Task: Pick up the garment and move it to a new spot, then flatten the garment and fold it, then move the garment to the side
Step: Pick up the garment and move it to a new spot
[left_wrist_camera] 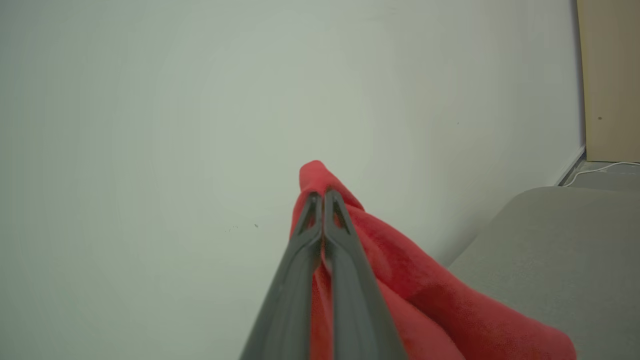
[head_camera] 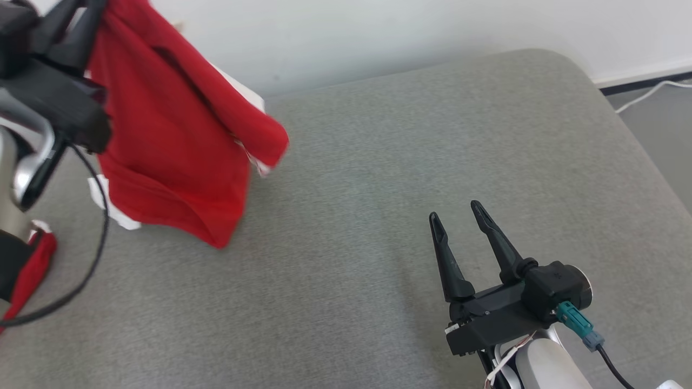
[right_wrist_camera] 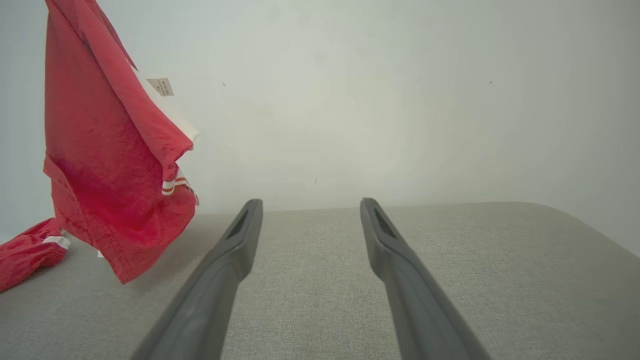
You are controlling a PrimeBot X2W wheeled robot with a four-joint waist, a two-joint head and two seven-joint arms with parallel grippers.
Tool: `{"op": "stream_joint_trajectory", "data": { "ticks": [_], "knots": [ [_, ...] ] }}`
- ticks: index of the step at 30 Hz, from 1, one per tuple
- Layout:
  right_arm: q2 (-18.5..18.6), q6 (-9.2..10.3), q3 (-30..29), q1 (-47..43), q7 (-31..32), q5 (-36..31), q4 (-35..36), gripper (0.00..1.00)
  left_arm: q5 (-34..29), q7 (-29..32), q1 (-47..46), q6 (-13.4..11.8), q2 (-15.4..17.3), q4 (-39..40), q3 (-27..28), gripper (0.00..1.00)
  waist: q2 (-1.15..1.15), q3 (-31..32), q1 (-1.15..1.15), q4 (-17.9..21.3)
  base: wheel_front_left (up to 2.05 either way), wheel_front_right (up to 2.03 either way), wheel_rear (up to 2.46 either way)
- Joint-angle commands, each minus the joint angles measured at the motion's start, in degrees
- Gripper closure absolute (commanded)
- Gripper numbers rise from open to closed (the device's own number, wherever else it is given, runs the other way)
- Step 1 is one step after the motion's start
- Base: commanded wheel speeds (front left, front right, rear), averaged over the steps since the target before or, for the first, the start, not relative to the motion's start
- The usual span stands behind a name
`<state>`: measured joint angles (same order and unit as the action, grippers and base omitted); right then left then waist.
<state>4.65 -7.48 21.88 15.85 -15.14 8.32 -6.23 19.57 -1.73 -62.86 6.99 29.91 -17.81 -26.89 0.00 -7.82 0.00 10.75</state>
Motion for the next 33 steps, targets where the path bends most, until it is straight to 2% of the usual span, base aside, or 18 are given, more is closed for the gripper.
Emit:
{"op": "stream_joint_trajectory", "data": {
  "ticks": [1, 9, 17, 25, 30, 33],
  "knots": [
    [-0.3, -0.02, -0.2, -0.7, -0.2, -0.1, 0.2, 0.0, 0.6, 0.5, 1.0, -0.1, -0.3, 1.8, -0.4, 1.0, 0.0, -0.2, 0.0, 1.7, 0.0, 0.0, 0.0],
    [-0.9, -0.02, -0.8, -1.0, -0.2, -0.5, 0.8, 0.0, 1.3, 4.4, 2.8, -0.4, -2.6, 12.6, -3.5, 1.0, 0.0, -0.6, 0.0, 4.1, 0.0, 0.0, 0.0],
    [-1.3, -0.02, -1.6, -1.3, -0.2, -1.0, 1.5, 0.0, 3.2, 5.4, 7.2, -1.7, -5.1, 19.4, -5.7, 1.0, 0.0, -1.2, 0.0, 4.2, 0.0, 0.0, 0.0],
    [-1.4, -0.02, -2.0, -0.9, -0.2, -1.2, 1.3, 0.0, 5.0, 3.7, 15.2, -3.5, -4.8, 18.0, -6.6, 1.0, 0.0, -1.5, 0.0, 2.6, 0.0, 0.0, 0.0],
    [-1.2, -0.02, -2.0, -0.7, -0.2, -1.3, 0.8, 0.0, 6.8, 1.0, 20.7, -4.2, -4.7, 14.5, -6.6, 1.0, 0.0, -1.3, 0.0, 1.2, 0.0, 0.0, 0.0],
    [-0.9, -0.02, -1.7, -0.5, -0.2, -1.4, 0.6, 0.0, 7.4, -1.2, 23.0, -3.8, -5.1, 11.1, -7.0, 1.0, 0.0, -1.2, 0.0, 0.4, 0.0, 0.0, 0.0]
  ]
}}
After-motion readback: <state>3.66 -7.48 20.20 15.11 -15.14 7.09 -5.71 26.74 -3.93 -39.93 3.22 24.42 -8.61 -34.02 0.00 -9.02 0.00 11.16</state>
